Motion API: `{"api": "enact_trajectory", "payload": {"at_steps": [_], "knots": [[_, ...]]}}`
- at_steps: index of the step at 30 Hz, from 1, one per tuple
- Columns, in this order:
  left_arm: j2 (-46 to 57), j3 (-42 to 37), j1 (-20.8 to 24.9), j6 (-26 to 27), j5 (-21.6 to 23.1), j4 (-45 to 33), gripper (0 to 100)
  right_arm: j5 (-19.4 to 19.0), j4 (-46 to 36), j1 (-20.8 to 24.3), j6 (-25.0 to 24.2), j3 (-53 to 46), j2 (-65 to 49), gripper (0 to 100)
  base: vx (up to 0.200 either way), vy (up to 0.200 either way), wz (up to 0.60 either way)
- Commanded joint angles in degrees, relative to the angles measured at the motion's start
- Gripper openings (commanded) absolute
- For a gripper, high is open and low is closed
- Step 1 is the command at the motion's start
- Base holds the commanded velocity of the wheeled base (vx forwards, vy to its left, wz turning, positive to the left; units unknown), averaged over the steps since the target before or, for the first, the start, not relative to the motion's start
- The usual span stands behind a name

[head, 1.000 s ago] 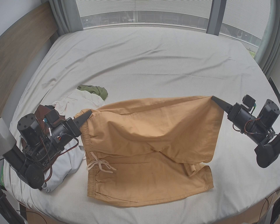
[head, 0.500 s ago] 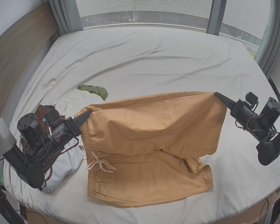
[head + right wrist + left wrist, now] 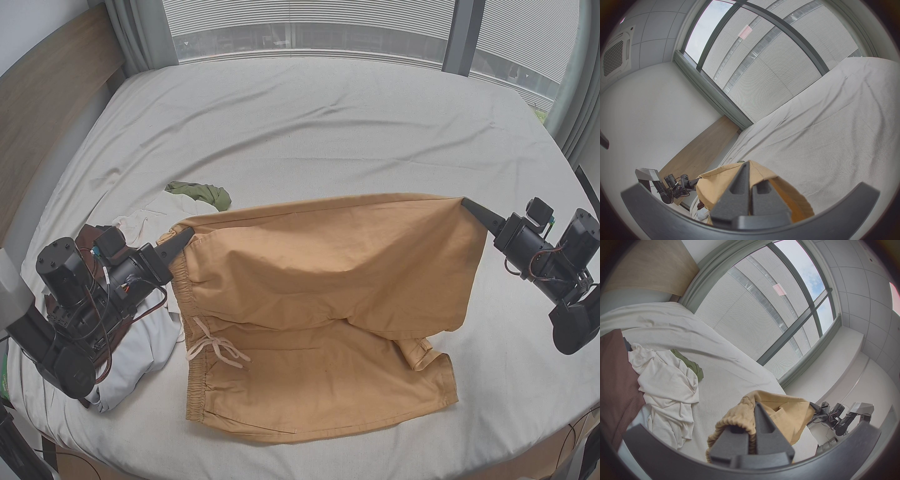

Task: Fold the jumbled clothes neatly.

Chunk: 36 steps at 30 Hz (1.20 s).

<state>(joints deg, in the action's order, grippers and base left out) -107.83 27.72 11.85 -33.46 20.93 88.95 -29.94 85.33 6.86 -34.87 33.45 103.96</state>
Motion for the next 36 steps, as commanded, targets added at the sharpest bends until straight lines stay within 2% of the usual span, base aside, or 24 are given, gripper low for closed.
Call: {"api": "enact_trajectory", "payload": {"at_steps": [1, 14, 21, 36], "knots": [[0.25, 0.23, -0.07, -0.02, -0.01, 0.17, 0, -0.03, 0.01, 0.52, -0.03, -0.05, -1.74, 0, 0.0, 0.0, 0.0], [2.44, 0.05, -0.6, -0.02, 0.07, 0.17, 0, -0.12, 0.01, 0.78, -0.03, -0.05, -4.64, 0, 0.0, 0.0, 0.0], [1.48, 0.4, -2.71, 0.06, 0.07, 0.08, 0, -0.12, 0.01, 0.52, -0.03, -0.05, -4.47, 0, 0.0, 0.0, 0.0], [1.48, 0.32, -2.01, 0.15, 0.07, 0.08, 0, 0.15, 0.01, 1.22, 0.32, -0.49, -3.33, 0, 0.0, 0.0, 0.0]]}}
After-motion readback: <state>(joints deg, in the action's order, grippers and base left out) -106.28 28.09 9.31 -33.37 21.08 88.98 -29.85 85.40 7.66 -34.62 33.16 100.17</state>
